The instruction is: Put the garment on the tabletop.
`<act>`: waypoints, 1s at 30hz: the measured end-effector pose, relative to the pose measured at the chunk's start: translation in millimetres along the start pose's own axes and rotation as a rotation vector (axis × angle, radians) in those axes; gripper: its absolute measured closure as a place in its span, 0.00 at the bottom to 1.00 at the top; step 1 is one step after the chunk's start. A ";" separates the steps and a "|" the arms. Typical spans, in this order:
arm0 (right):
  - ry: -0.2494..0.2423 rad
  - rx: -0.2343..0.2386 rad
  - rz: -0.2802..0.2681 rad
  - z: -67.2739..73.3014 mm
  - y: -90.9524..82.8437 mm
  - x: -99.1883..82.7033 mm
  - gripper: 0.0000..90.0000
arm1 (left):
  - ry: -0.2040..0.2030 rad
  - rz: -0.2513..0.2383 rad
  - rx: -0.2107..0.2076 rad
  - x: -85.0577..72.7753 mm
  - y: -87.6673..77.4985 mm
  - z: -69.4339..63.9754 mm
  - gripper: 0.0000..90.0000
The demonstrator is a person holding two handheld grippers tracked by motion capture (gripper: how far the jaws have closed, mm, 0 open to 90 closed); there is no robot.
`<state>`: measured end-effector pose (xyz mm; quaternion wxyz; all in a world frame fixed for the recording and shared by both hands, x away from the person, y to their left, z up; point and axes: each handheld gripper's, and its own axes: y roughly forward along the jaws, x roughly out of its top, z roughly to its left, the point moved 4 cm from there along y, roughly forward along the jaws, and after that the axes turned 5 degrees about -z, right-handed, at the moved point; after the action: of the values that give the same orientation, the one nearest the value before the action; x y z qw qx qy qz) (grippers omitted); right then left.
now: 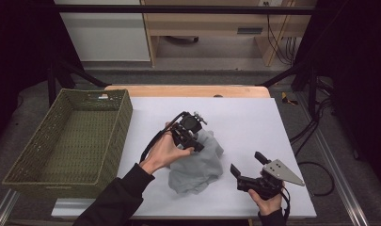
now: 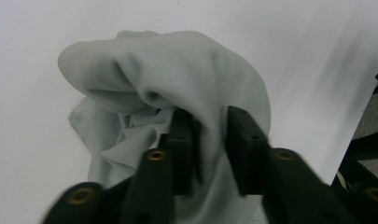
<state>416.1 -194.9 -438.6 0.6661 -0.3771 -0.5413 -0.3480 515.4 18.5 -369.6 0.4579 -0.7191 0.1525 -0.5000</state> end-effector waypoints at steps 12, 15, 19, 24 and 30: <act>-0.001 0.001 0.003 0.4 -0.4 0.7 0.02 | -0.007 -0.202 0.037 0.1 -31.4 4.1 0.14; 0.004 0.001 0.001 0.8 -0.4 0.9 0.02 | -0.028 -0.261 0.036 -6.9 -38.8 3.7 0.13; 0.002 0.004 0.000 0.8 -0.5 1.2 0.02 | -0.036 -0.326 0.033 -14.7 -43.7 4.0 0.11; 0.006 0.006 0.000 0.7 -0.4 0.8 0.02 | -0.051 -0.441 0.032 -32.4 -49.7 5.1 0.11; 0.003 0.006 -0.001 0.3 -0.5 1.0 0.02 | -0.080 -0.547 0.052 -57.6 -56.9 11.6 0.11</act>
<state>415.7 -195.0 -437.5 0.6680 -0.3744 -0.5412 -0.3473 485.7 93.8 -357.8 0.3300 -0.7405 -0.0783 -0.5802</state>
